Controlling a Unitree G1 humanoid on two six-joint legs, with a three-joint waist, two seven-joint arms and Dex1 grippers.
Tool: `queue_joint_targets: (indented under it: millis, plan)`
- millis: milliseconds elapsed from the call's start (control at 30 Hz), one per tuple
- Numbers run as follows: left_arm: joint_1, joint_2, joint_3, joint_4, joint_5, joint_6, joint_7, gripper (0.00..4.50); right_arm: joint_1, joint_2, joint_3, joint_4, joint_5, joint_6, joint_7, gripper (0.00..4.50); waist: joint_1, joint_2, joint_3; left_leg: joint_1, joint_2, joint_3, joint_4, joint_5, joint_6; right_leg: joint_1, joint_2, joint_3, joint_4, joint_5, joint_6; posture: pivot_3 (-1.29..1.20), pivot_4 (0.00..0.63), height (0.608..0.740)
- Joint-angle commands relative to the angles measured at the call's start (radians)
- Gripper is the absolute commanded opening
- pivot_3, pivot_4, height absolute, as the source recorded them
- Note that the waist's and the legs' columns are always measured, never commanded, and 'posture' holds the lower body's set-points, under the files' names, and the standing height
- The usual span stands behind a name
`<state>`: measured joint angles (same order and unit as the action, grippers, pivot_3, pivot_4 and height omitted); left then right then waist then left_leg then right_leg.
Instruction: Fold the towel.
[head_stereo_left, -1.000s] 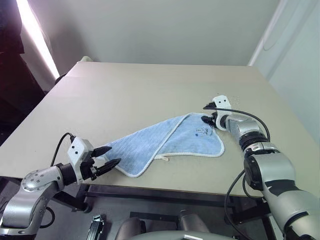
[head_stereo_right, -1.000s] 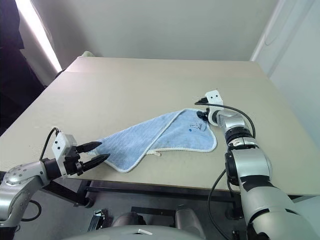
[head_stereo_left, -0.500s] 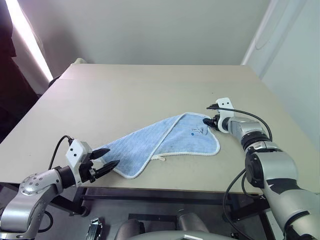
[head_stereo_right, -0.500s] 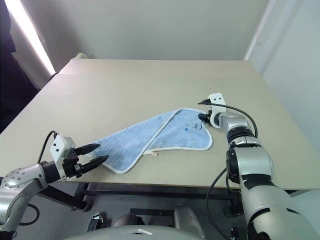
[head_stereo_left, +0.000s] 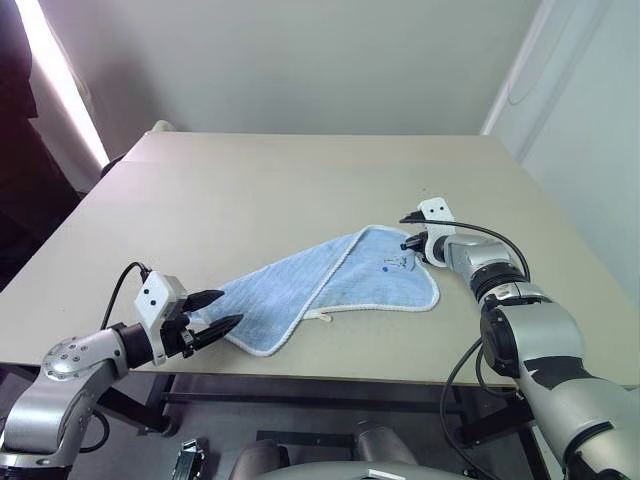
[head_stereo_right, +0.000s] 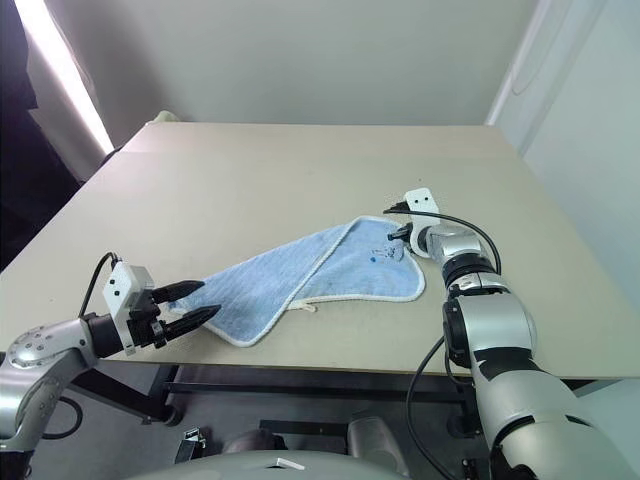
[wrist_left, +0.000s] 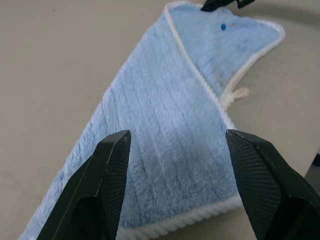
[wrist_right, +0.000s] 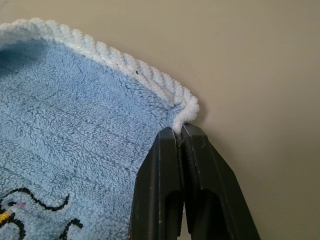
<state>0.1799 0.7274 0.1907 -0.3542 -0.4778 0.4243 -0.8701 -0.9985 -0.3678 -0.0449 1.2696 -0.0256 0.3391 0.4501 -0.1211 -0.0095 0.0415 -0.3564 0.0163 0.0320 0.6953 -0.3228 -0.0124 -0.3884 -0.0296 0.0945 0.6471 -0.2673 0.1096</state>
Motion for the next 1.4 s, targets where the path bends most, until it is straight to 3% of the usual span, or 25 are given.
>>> queue_joint_targets:
  millis: [33,133,267,500,767,867,1233,1400]
  plan:
    - [-0.022,0.012,-0.056,-0.021,0.038,-0.034,-0.026,3.21,-0.007,-0.010,-0.006,0.014,-0.006,0.021,-0.007,0.03,-0.001,0.000,0.000,0.000,0.000,0.000,0.000,0.000,0.000,0.000,0.000,0.000,0.000,0.000,0.000,0.00,0.000,0.716]
    - [-0.034,0.000,-0.069,-0.024,0.024,-0.037,-0.039,3.21,-0.008,-0.004,-0.010,0.013,-0.003,0.023,-0.010,0.03,-0.001,0.000,0.000,0.000,0.000,0.000,0.000,0.000,0.000,0.000,0.000,0.000,0.000,0.000,0.000,0.00,0.000,0.716]
    - [-0.063,-0.004,-0.111,-0.002,0.074,-0.055,-0.032,4.44,-0.012,0.000,-0.015,0.008,0.001,0.025,-0.009,0.00,-0.001,0.000,0.000,0.000,0.000,0.000,0.000,0.000,0.000,0.000,0.000,0.000,0.000,0.000,0.000,0.00,0.000,0.716]
    - [-0.082,0.026,-0.240,0.034,0.171,-0.051,-0.065,4.44,-0.013,0.003,-0.025,0.003,0.007,0.028,-0.013,0.00,-0.003,0.000,0.000,0.000,0.000,0.000,-0.001,0.000,0.000,-0.001,0.000,0.000,0.000,0.000,0.000,0.00,0.000,0.716]
    - [-0.152,0.040,-0.317,0.081,0.190,0.082,-0.079,4.44,-0.017,-0.001,-0.036,0.000,0.010,0.030,-0.033,0.00,-0.002,0.000,0.000,0.000,0.000,0.000,-0.001,0.000,0.000,-0.001,0.000,0.000,0.000,0.000,0.000,0.00,0.000,0.716]
    - [-0.179,0.031,-0.323,0.095,0.188,0.099,-0.080,3.76,-0.015,-0.001,-0.039,-0.002,0.010,0.030,-0.034,0.00,-0.002,0.000,0.000,0.000,0.000,0.000,-0.001,0.000,0.000,-0.001,0.000,0.000,0.000,0.000,0.000,0.00,0.000,0.716]
    - [-0.174,0.043,-0.363,0.077,0.211,0.044,-0.128,0.02,-0.008,-0.005,-0.046,-0.003,0.010,0.028,-0.038,0.00,-0.001,0.000,0.000,0.000,0.000,0.000,-0.002,0.000,0.000,-0.001,0.000,0.000,-0.001,0.000,0.000,0.00,0.000,0.716]
    - [-0.168,0.050,-0.305,0.070,0.154,0.066,-0.145,0.02,-0.005,-0.004,-0.047,-0.004,0.011,0.021,-0.035,0.00,-0.002,0.000,0.000,0.000,0.000,0.000,-0.002,0.000,0.000,-0.001,0.000,0.000,-0.001,0.000,0.000,0.00,0.000,0.716]
